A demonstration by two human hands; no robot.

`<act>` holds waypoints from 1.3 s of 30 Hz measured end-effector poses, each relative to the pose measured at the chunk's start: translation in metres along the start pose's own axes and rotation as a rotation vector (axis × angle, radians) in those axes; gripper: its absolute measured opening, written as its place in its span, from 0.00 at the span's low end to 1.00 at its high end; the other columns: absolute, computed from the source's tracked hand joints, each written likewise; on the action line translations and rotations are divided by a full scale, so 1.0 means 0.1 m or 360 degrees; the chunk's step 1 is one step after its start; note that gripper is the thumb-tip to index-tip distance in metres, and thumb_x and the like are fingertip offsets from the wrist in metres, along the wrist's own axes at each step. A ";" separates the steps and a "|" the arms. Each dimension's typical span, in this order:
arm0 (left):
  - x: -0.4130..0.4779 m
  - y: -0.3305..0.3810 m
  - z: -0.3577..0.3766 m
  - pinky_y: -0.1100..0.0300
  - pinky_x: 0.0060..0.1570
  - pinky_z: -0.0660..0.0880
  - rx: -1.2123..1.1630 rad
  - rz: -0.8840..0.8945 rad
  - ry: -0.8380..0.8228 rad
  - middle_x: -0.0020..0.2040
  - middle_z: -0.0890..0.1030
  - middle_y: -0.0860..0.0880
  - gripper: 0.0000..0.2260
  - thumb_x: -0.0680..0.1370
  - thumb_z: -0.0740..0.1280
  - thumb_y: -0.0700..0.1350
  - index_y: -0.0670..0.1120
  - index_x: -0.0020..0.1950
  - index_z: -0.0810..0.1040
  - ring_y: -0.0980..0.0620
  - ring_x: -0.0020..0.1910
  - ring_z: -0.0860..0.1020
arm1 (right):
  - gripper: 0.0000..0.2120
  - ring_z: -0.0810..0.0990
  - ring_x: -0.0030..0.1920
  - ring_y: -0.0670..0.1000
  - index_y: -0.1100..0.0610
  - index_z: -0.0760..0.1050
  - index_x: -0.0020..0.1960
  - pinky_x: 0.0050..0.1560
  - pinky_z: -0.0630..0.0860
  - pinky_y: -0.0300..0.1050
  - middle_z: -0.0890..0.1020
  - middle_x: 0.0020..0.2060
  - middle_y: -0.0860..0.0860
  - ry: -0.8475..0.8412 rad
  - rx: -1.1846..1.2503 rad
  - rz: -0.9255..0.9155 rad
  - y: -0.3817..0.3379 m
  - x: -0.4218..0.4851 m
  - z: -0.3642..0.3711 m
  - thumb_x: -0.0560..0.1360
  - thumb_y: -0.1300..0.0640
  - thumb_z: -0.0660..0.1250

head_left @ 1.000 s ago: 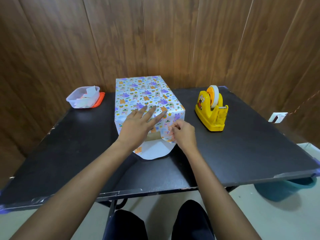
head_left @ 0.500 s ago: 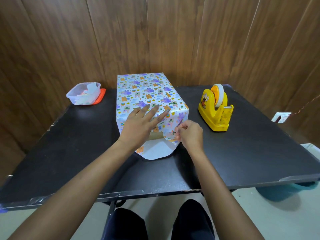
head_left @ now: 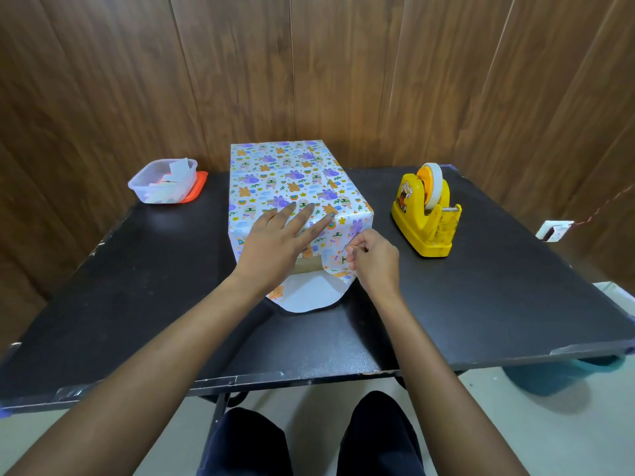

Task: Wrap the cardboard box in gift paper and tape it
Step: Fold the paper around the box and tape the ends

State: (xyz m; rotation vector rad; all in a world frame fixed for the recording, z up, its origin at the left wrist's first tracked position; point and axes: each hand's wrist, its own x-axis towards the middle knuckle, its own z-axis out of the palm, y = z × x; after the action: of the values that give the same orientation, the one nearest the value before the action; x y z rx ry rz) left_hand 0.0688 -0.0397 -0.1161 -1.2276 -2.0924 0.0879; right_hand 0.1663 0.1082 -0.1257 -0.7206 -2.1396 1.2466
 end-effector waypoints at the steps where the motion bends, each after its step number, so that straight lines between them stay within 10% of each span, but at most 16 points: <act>1: 0.00 0.00 0.00 0.45 0.55 0.73 0.0000 0.0001 0.0008 0.68 0.73 0.44 0.38 0.70 0.74 0.42 0.53 0.74 0.58 0.38 0.61 0.75 | 0.04 0.81 0.43 0.57 0.59 0.75 0.42 0.45 0.79 0.52 0.82 0.39 0.58 0.0014 -0.0001 0.0015 0.01 0.01 0.01 0.74 0.66 0.65; 25: 0.00 0.00 0.01 0.45 0.55 0.73 -0.0006 0.0001 0.0006 0.68 0.73 0.43 0.38 0.70 0.73 0.40 0.53 0.74 0.57 0.38 0.62 0.75 | 0.03 0.82 0.46 0.56 0.58 0.74 0.43 0.45 0.79 0.46 0.83 0.44 0.58 0.0138 0.0088 0.0244 -0.05 0.07 0.10 0.74 0.62 0.67; 30: 0.00 0.00 0.01 0.46 0.54 0.74 0.0009 0.0019 0.0037 0.67 0.74 0.43 0.38 0.70 0.73 0.40 0.53 0.74 0.58 0.38 0.61 0.75 | 0.19 0.81 0.33 0.56 0.56 0.64 0.34 0.39 0.80 0.53 0.82 0.37 0.59 0.0173 0.0193 0.0442 -0.03 0.09 0.00 0.68 0.56 0.75; 39: 0.00 0.00 0.00 0.46 0.54 0.74 0.0017 -0.0007 0.0047 0.67 0.74 0.44 0.37 0.69 0.73 0.41 0.53 0.74 0.59 0.38 0.61 0.76 | 0.11 0.77 0.35 0.52 0.57 0.78 0.39 0.47 0.81 0.53 0.79 0.37 0.56 -0.0121 0.0023 0.0211 -0.02 -0.04 -0.15 0.75 0.68 0.61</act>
State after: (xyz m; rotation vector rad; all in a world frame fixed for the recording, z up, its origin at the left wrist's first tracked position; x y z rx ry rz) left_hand 0.0683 -0.0398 -0.1160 -1.2111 -2.0663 0.0781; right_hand 0.1787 0.1135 -0.1183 -0.8325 -2.1712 1.3775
